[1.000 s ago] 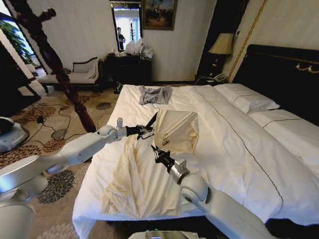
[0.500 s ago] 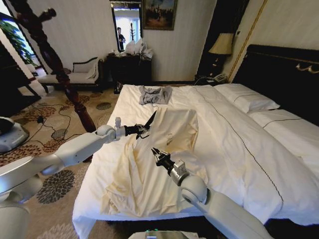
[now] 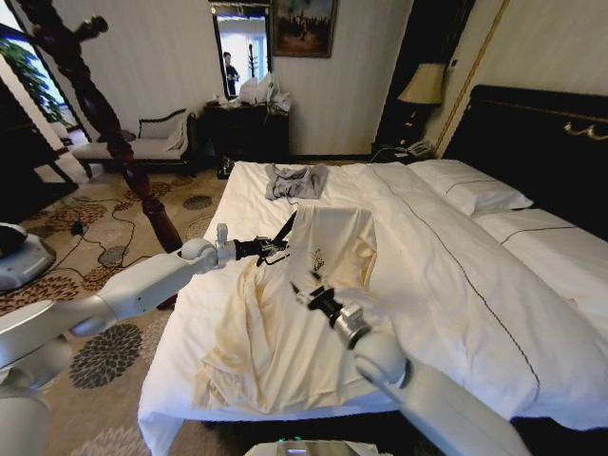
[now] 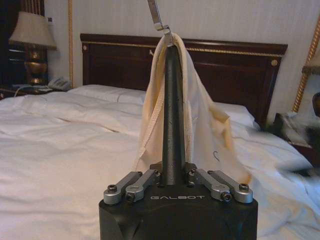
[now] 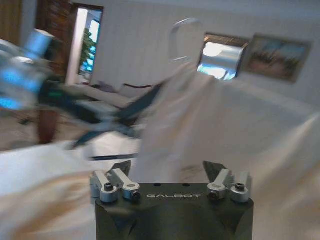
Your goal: Pick up the clothes from the bed and hang them on the clothes hanger.
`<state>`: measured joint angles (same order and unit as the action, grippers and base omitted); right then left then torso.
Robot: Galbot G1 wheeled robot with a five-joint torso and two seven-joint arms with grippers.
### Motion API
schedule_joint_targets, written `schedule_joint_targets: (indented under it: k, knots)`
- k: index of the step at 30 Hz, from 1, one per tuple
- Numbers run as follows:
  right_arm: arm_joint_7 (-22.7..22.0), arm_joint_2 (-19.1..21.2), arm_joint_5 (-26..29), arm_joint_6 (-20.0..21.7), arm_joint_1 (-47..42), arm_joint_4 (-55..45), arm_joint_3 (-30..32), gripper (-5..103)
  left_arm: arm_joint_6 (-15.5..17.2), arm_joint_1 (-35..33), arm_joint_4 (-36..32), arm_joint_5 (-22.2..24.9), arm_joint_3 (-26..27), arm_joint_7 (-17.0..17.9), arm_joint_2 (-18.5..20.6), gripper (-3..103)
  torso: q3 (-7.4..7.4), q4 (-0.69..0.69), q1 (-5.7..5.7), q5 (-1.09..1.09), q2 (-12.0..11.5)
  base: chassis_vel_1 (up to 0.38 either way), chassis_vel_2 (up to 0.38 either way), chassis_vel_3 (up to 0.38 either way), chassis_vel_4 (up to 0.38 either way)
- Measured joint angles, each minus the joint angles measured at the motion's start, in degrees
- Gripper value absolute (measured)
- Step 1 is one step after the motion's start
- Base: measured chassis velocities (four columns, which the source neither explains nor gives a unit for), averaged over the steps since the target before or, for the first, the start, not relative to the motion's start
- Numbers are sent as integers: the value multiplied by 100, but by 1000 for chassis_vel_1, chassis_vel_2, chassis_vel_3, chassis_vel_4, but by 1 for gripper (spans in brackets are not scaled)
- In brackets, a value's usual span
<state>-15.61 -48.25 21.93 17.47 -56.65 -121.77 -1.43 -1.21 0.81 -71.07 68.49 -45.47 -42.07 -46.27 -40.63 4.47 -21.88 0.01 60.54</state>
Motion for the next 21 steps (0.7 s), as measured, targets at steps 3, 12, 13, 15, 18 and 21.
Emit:
schedule_joint_targets:
  k: [3, 12, 13, 15, 18, 21]
  knots:
    - [135, 351, -470, -126, 193, 243, 263, 91, -4, -40, -71, -72, -39, -19, 53, 18, 0, -2, 0, 0, 0, 0, 0, 0, 0]
    - [523, 944, -1644, -405, 642, 950, 449, 100, -17, -43, -294, -202, -189, -107, 237, 18, 0, -2, 0, -1, 0, 0, 0, 0, 0]
    - [552, 996, -1749, -443, 672, 1017, 451, 100, -20, -32, -307, -225, -206, -121, 252, 18, 0, -2, 0, -1, 0, 0, 0, 0, 0]
    - [612, 1068, -1996, -565, 750, 1183, 451, 100, -28, -19, -335, -274, -237, -149, 271, 18, 0, -1, 0, 0, 0, 0, 0, 0, 0]
    - [647, 1111, -2119, -630, 803, 1292, 429, 100, -33, -16, -373, -299, -259, -160, 280, 18, 0, -1, -1, 0, 0, 0, 0, 0, 0]
    - [655, 1117, -2168, -651, 874, 1366, 363, 100, -35, -14, -433, -323, -296, -168, 285, 18, 0, 0, -1, 0, 0, 0, 0, 0, 0]
